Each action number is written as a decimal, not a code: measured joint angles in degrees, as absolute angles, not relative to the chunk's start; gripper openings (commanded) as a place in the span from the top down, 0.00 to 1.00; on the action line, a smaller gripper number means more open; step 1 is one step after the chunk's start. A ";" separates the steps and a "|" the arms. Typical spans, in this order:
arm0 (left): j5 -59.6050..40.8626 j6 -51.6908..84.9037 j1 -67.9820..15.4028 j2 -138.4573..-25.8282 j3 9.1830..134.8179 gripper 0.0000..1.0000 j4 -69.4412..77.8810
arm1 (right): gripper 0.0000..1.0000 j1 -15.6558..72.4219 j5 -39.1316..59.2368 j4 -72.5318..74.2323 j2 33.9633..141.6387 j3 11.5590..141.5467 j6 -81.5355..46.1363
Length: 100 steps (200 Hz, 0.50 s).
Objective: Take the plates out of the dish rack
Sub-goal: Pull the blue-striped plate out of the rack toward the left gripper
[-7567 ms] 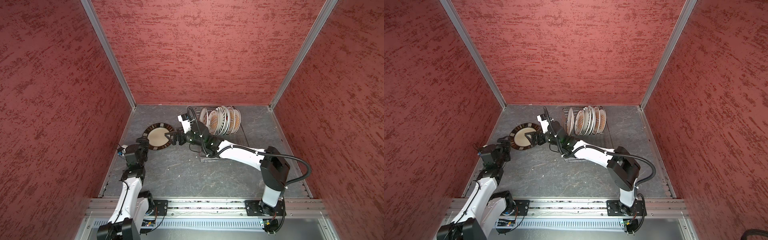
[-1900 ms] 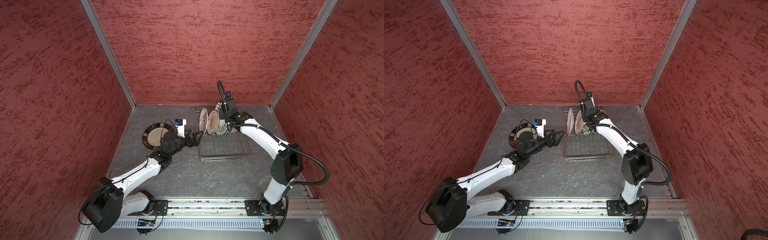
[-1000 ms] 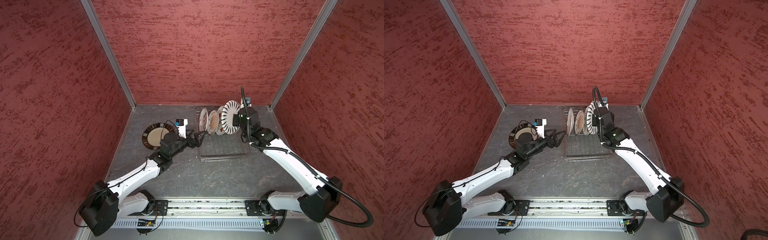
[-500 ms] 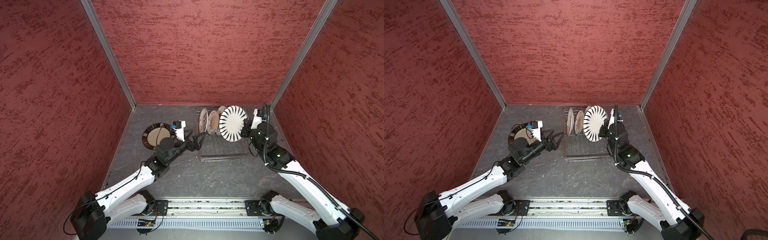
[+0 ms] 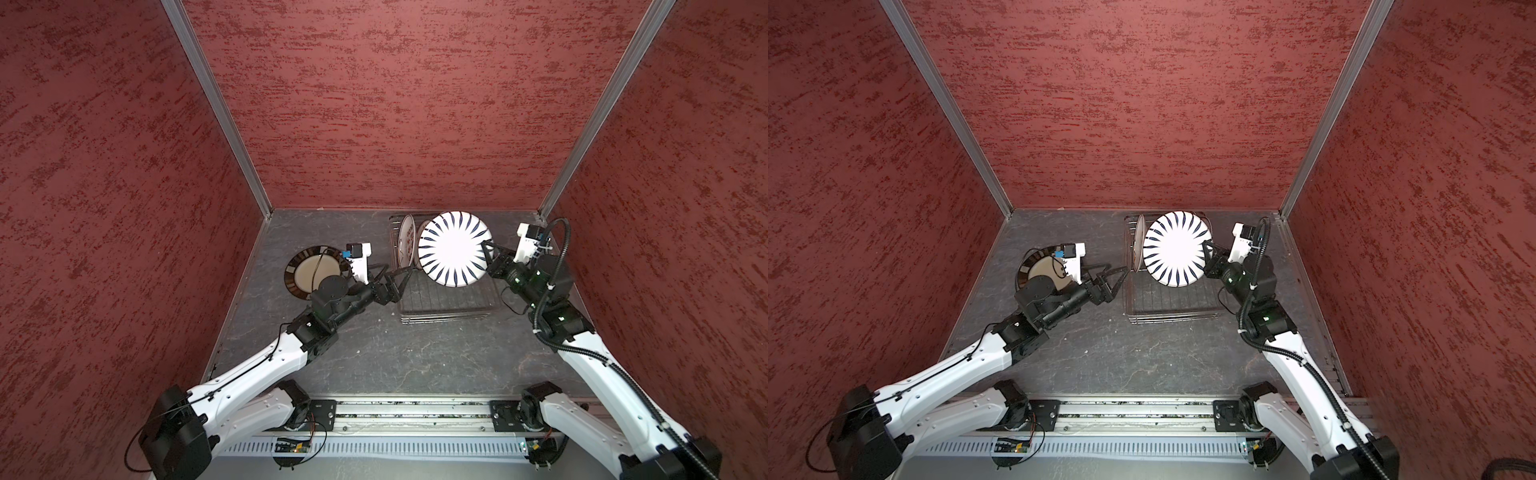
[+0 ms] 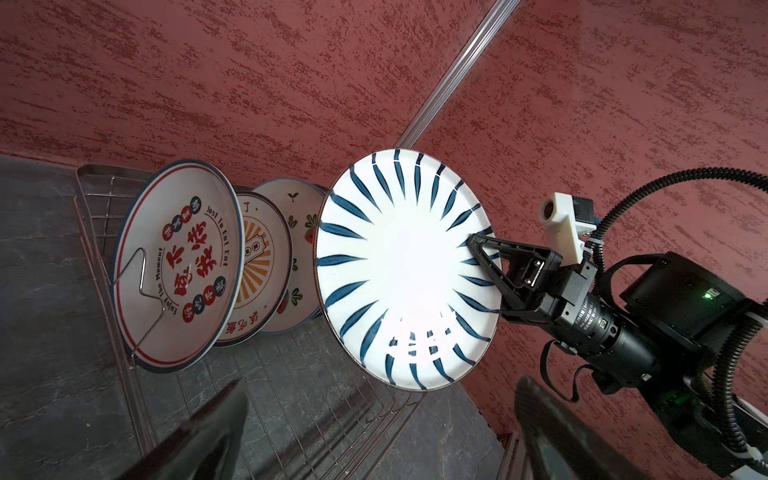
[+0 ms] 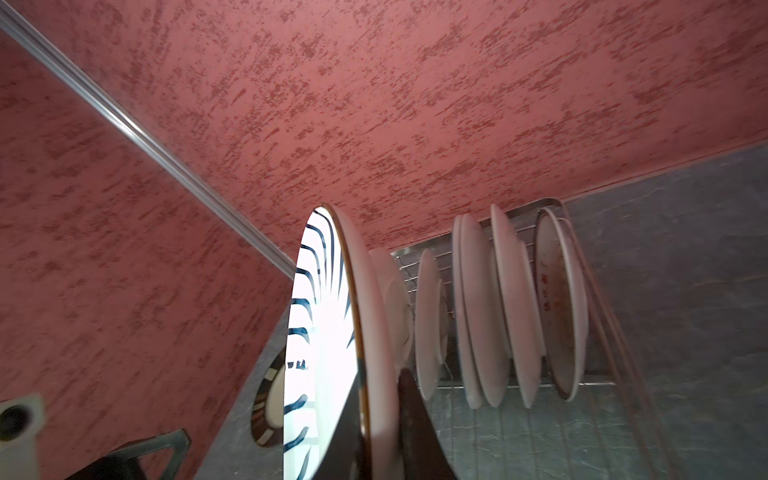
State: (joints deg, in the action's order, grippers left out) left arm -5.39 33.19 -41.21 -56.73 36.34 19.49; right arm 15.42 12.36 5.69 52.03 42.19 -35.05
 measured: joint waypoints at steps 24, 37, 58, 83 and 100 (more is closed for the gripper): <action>-5.17 34.00 -41.21 -57.93 36.34 0.00 19.55 | 0.99 14.74 18.48 11.16 52.51 39.38 -40.16; -5.13 34.52 -41.21 -59.16 36.36 0.00 19.66 | 0.99 14.74 20.95 13.45 52.51 38.02 -42.33; -4.38 36.14 -41.28 -60.88 36.29 0.01 21.12 | 1.00 14.74 24.14 16.27 52.53 36.58 -44.99; -3.25 38.30 -41.28 -61.69 35.42 0.11 25.08 | 1.00 14.74 26.41 19.94 53.04 35.51 -47.70; -2.15 39.48 -41.54 -62.50 35.42 0.33 26.87 | 1.00 14.74 27.11 21.69 53.69 35.29 -48.71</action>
State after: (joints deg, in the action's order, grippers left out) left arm -2.15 39.48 -41.54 -62.50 35.42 26.87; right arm 14.74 27.11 21.69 53.69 35.29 -48.71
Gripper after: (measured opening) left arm 0.785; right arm 0.130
